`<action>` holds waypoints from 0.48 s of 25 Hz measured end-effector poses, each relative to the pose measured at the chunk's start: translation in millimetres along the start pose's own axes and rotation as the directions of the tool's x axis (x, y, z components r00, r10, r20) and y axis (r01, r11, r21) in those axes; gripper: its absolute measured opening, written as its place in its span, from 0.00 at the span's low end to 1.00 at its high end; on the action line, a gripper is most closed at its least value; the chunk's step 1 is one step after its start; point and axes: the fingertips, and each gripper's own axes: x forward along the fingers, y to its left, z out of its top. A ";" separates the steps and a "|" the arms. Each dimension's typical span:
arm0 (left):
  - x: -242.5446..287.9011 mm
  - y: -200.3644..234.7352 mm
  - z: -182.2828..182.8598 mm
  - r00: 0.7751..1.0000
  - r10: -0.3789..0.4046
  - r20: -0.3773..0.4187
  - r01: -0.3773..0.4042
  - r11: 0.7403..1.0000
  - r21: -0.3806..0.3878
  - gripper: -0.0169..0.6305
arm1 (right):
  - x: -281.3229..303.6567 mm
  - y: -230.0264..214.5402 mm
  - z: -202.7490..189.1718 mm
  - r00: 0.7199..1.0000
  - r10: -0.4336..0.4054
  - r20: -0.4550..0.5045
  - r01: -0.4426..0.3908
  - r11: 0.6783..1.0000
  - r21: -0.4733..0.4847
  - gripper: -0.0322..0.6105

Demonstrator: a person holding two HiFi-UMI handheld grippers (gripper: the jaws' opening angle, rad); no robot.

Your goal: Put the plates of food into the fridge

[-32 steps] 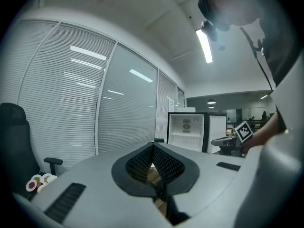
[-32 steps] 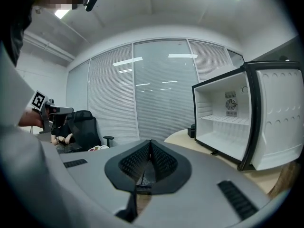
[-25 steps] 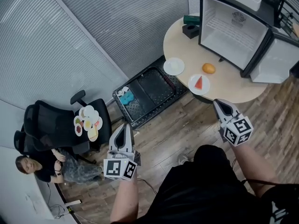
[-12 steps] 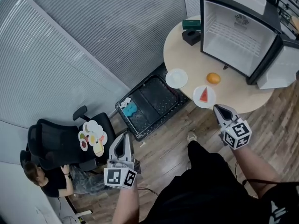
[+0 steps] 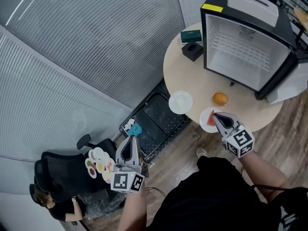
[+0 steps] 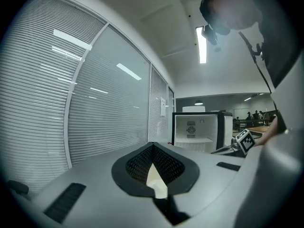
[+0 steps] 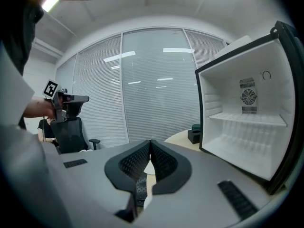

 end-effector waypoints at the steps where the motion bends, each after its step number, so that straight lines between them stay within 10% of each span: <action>1: 15.7 0.5 4.9 1.000 -0.016 0.007 0.016 1.000 0.005 0.03 | 4.2 -9.3 2.4 1.000 -0.010 -0.002 0.010 1.000 -0.001 0.06; 12: 142.0 -7.8 17.2 0.987 -0.158 0.018 0.158 0.987 0.028 0.03 | 43.1 -98.4 23.0 0.990 -0.139 0.007 0.138 0.989 0.045 0.06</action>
